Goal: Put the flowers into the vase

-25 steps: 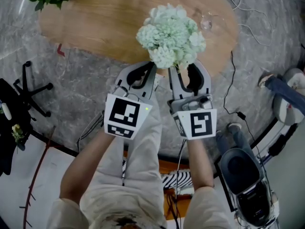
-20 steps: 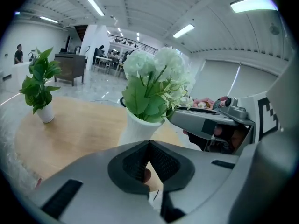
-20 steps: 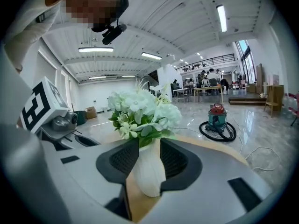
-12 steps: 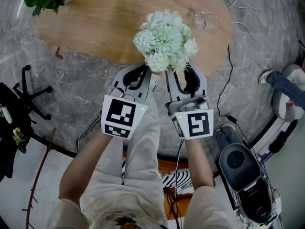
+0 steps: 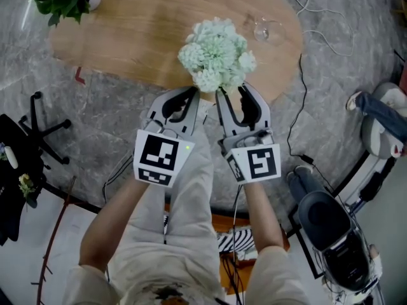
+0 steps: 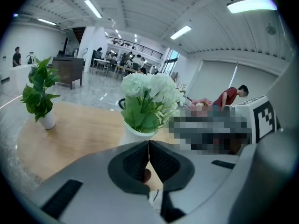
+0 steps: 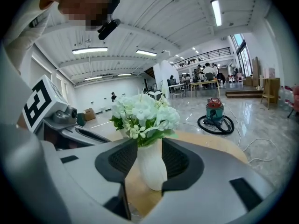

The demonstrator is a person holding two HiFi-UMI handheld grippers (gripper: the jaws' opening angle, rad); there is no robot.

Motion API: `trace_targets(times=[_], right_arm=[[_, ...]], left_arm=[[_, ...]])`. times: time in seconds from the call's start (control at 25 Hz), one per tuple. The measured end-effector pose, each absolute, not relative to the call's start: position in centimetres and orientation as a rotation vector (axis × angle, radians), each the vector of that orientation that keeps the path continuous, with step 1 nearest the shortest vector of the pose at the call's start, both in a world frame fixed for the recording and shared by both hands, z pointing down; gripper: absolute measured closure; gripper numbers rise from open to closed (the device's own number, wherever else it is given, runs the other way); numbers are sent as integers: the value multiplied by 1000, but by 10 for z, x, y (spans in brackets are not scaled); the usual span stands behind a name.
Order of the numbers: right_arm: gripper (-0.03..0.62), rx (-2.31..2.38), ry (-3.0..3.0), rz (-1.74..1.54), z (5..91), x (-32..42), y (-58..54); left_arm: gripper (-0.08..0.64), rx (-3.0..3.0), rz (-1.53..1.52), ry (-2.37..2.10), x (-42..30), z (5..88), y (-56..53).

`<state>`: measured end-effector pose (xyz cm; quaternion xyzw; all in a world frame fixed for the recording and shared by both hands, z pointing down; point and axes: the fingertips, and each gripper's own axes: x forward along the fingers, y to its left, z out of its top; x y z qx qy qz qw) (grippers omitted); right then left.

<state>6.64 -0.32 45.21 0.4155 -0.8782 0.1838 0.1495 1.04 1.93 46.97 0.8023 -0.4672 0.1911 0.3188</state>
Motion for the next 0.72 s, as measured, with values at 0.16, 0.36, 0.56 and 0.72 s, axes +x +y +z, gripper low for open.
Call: trace_targets(times=[0.16,0.36,0.56,0.72], right_arm=[[443,1229,-2525,534,440,66,5],[439,1255,-2506,532,428,65,17],[437,1251,-2495,522,411,64,19],[436,1257,-2490,538,389,63,23]], left_arm=[[551,2131,502,-1227,8,457,27],[551,2155,506,-1214,4,439,42],[551,2153,512,-1211,-3,424,47],[551,2151,511,-1217,-5,408,52]])
